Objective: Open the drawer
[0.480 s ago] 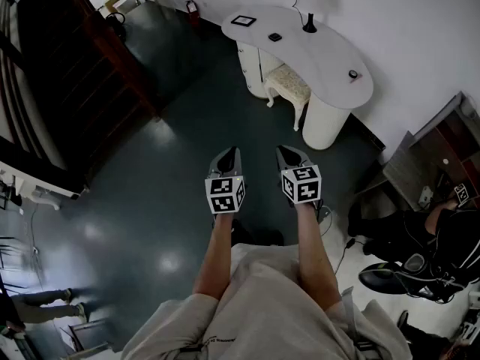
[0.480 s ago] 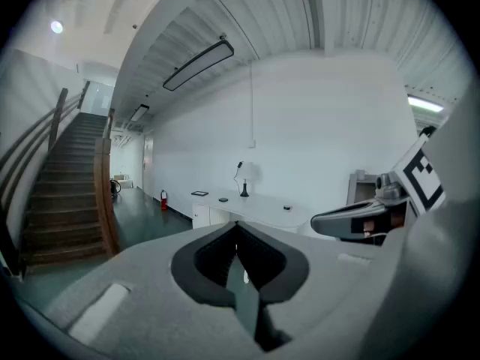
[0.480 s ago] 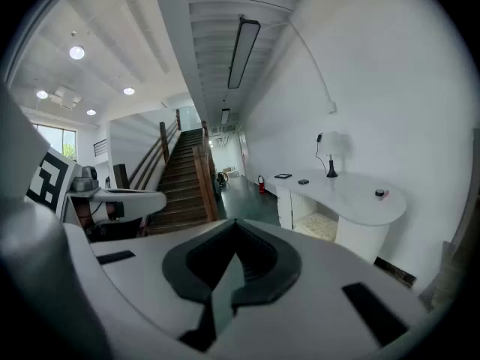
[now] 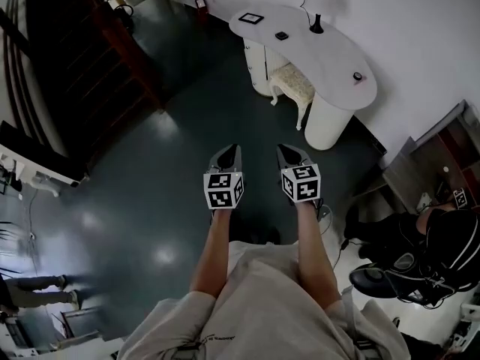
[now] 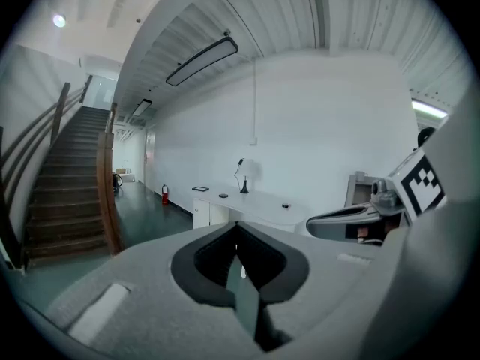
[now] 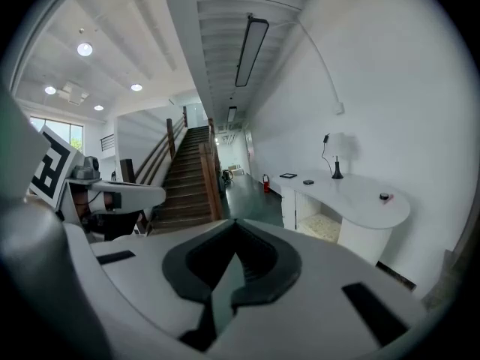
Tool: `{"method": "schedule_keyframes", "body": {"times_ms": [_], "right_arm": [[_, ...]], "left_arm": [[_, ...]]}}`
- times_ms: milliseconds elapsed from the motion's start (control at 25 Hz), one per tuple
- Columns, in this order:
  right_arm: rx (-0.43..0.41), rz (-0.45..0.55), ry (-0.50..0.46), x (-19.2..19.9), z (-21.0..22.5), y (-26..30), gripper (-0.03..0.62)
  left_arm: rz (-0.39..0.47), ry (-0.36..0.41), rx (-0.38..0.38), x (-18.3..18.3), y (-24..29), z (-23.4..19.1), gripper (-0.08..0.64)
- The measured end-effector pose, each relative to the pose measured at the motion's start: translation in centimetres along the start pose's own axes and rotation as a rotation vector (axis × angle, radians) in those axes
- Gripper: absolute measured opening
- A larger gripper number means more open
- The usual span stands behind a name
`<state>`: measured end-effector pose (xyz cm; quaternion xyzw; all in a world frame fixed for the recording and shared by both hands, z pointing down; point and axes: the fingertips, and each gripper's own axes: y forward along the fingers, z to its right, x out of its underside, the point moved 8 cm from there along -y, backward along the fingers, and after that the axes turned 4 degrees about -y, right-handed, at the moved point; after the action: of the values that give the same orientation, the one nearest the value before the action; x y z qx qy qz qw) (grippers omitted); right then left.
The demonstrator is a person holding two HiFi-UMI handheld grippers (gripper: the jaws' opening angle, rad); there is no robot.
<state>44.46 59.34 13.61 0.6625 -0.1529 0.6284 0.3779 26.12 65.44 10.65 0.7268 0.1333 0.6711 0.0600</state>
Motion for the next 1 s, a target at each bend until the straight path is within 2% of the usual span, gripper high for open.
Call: {"method": "schedule_keyframes", "body": {"times_ms": [80, 200, 280, 520, 800, 1000], "right_arm": [[-0.004, 0.000, 0.036, 0.4, -0.1, 0.3, 0.015], [-0.059, 0.001, 0.097, 0.5, -0.6, 1.2, 0.015], [-0.074, 0.002, 0.110, 0.3, -0.7, 1.9, 0.015], [-0.075, -0.027, 0.110, 0.6, -0.4, 3.1, 0.015], [-0.037, -0.082, 0.083, -0.5, 2.5, 5.5, 0.015], [-0.052, -0.090, 0.088, -2.5, 4.8, 9.9, 0.015]], "left_arm": [[-0.003, -0.028, -0.016, 0.5, -0.4, -0.6, 0.009], [0.034, -0.161, -0.035, 0.6, -1.2, -2.3, 0.011], [0.031, -0.203, -0.025, 0.8, -0.9, -3.2, 0.009], [0.017, -0.137, -0.025, 1.4, 1.3, -4.5, 0.009], [-0.023, -0.152, 0.019, 0.7, 6.4, -4.6, 0.011], [-0.051, -0.164, 0.021, -1.3, 11.5, -7.0, 0.011]]}}
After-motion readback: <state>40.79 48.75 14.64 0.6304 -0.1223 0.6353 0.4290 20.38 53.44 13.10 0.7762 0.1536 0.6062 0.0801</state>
